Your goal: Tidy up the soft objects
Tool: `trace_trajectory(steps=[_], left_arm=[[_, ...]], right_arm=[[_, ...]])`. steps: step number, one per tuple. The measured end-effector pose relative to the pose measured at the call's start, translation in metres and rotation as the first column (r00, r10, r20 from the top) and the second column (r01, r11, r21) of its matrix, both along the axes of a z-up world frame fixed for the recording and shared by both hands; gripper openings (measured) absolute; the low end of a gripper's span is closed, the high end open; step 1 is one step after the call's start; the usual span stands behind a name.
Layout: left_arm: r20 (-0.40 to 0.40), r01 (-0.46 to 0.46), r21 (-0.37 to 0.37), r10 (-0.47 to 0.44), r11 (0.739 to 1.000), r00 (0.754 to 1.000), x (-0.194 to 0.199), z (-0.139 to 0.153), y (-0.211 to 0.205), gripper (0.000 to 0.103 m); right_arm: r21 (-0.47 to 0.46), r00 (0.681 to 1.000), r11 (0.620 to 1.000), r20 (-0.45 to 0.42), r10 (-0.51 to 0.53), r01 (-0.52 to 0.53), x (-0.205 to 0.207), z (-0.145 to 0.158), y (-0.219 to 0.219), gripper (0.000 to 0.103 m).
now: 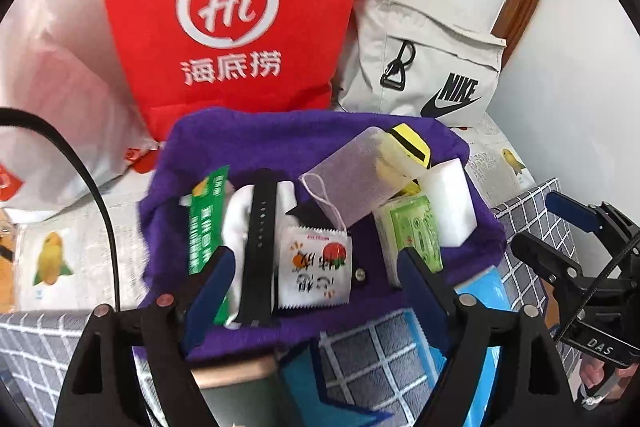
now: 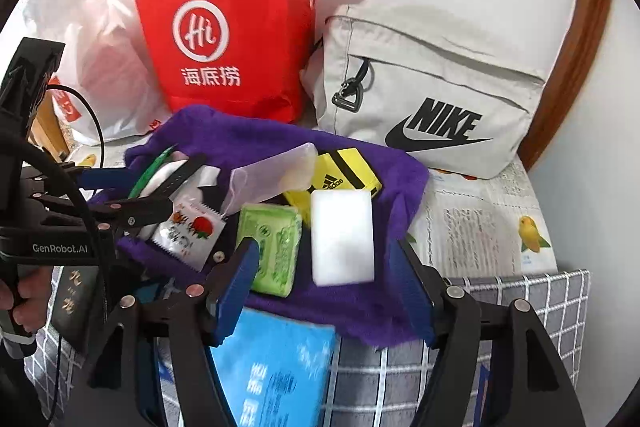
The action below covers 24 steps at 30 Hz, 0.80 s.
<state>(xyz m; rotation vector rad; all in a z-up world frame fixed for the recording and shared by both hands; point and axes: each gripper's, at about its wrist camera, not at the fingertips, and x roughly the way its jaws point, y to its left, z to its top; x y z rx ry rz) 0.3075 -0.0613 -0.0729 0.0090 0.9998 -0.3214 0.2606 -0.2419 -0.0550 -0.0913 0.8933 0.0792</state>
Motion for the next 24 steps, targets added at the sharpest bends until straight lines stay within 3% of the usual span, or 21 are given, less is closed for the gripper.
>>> trace_trajectory(steps=[10,19,24], left_arm=[[0.142,-0.090,0.031,0.084,0.995,0.986,-0.089,0.047,0.025,0.103],[0.245,-0.121,0.065,0.102,0.991,0.964,-0.177,0.076,0.025,0.103],[0.233,-0.133,0.045,0.119,0.990,0.965,-0.213,0.079,0.028,0.103]], right_arm=[[0.011,0.997,1.000,0.080,0.005,-0.006,-0.068,0.032,0.015,0.089],[0.000,0.991,1.000,0.135,-0.017,0.017,-0.136,0.047,0.031,0.103],[-0.008,0.987,0.999,0.155,-0.047,0.049,-0.172,0.053,0.035,0.103]])
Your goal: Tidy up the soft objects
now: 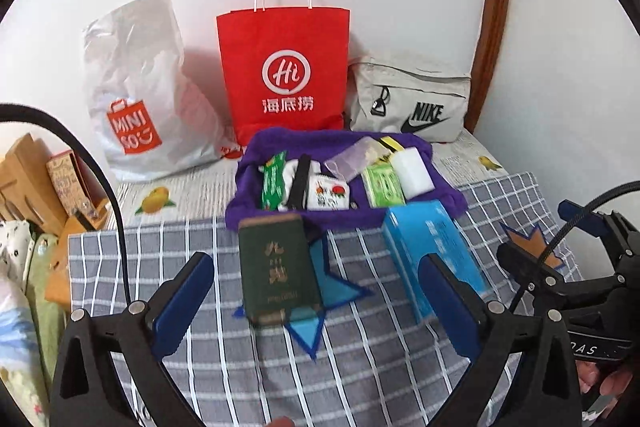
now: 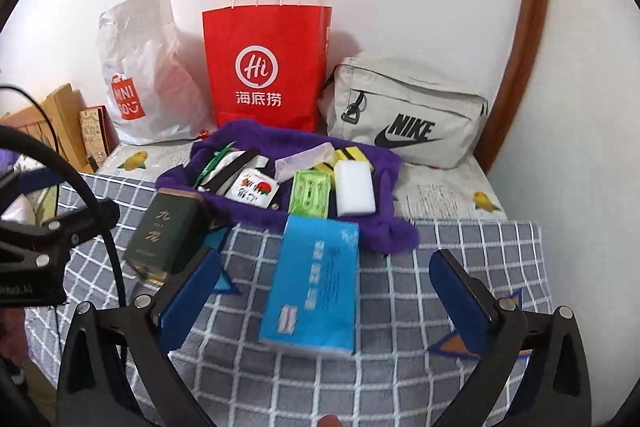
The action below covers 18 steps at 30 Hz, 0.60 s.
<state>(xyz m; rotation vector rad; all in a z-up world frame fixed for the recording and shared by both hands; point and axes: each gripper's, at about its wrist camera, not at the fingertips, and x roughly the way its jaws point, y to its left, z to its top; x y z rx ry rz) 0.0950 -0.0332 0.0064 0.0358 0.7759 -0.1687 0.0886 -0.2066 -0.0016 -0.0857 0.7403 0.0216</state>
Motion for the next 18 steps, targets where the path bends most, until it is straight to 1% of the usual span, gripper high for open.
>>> trace_trajectory(steps=[3,6,8,11,18], left_arm=[[0.008,-0.005,0.007,0.005,1.000,1.000,-0.018,0.000,0.001,0.103],[0.007,-0.028,0.013,0.027,1.000,1.000,-0.028,-0.003,0.002,0.103],[-0.013,-0.023,-0.011,0.023,1.000,1.000,-0.033,-0.007,0.003,0.103],[-0.020,-0.022,-0.032,0.021,0.999,1.000,-0.041,-0.006,0.005,0.103],[0.015,-0.029,0.012,0.029,1.000,0.999,-0.053,0.003,-0.003,0.103]], right_arm=[[0.035,1.000,0.999,-0.013,0.001,-0.001,-0.017,0.001,0.000,0.103],[0.035,1.000,0.999,-0.011,-0.006,0.006,-0.033,0.004,0.001,0.103],[0.029,1.000,1.000,-0.013,-0.011,0.012,-0.040,0.006,0.002,0.103],[0.047,1.000,0.999,-0.006,-0.019,0.019,-0.050,0.010,-0.002,0.103],[0.066,0.999,0.997,0.007,-0.034,0.033,-0.068,0.017,-0.012,0.103]])
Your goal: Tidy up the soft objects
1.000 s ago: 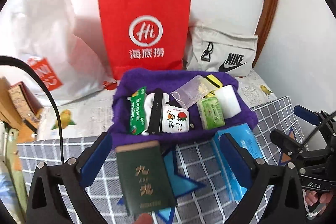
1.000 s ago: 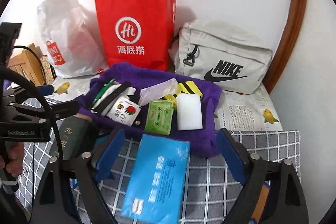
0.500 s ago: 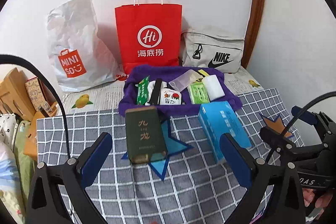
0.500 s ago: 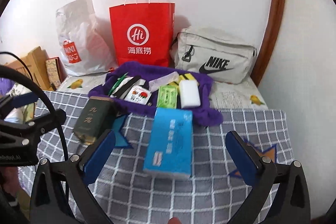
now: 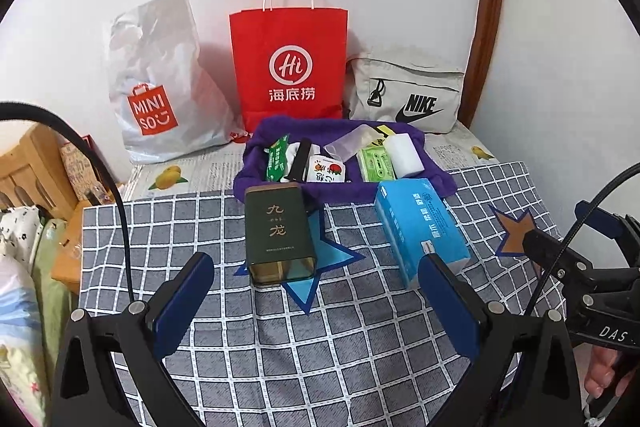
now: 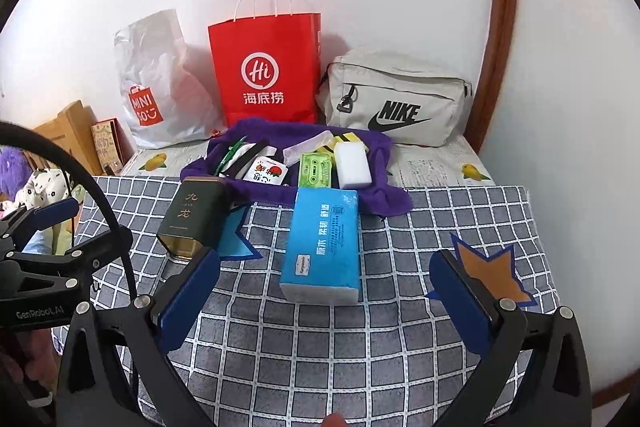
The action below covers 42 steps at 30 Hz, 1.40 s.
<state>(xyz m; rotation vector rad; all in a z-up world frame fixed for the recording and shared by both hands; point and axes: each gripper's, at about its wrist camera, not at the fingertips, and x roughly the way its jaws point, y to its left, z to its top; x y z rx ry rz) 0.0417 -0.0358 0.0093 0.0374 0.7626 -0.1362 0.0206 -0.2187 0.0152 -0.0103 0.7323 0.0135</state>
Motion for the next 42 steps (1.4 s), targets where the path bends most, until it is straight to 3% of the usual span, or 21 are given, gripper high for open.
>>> trace_trajectory(steps=[42], left_arm=[[-0.001,-0.018,0.023,0.018,1.000,1.000,-0.009,0.005,0.006,0.103]], right_arm=[[-0.009,1.000,1.000,0.022,-0.021,0.021,-0.015,0.009,-0.004,0.103]])
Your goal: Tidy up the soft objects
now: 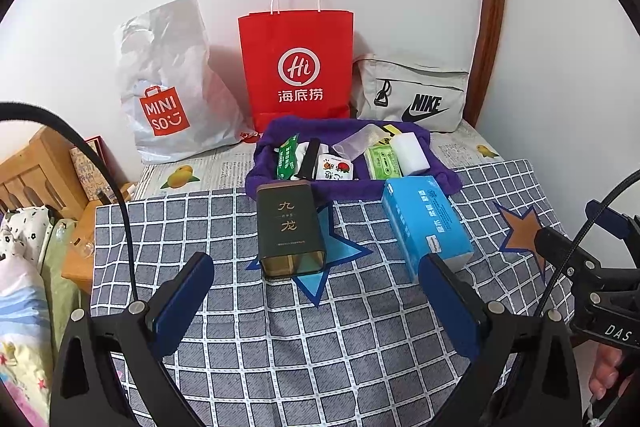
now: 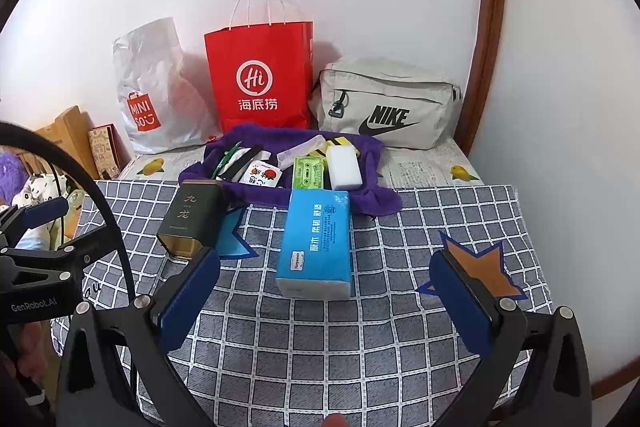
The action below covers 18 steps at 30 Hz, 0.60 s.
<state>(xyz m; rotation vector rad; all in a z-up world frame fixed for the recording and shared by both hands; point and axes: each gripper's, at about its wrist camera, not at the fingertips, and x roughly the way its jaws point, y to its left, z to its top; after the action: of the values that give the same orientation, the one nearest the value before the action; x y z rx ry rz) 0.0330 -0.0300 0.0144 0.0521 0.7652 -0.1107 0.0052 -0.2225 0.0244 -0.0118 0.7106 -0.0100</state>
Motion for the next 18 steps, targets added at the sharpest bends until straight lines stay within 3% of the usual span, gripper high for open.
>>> trace_trajectory(steps=[18], left_arm=[[-0.001,-0.001,0.005,0.001,1.000,1.000,-0.0025,-0.0005,-0.0005,0.103]], right_arm=[[0.004,1.000,1.000,0.002,0.004,-0.004,-0.0010,-0.0001,0.0016,0.103]])
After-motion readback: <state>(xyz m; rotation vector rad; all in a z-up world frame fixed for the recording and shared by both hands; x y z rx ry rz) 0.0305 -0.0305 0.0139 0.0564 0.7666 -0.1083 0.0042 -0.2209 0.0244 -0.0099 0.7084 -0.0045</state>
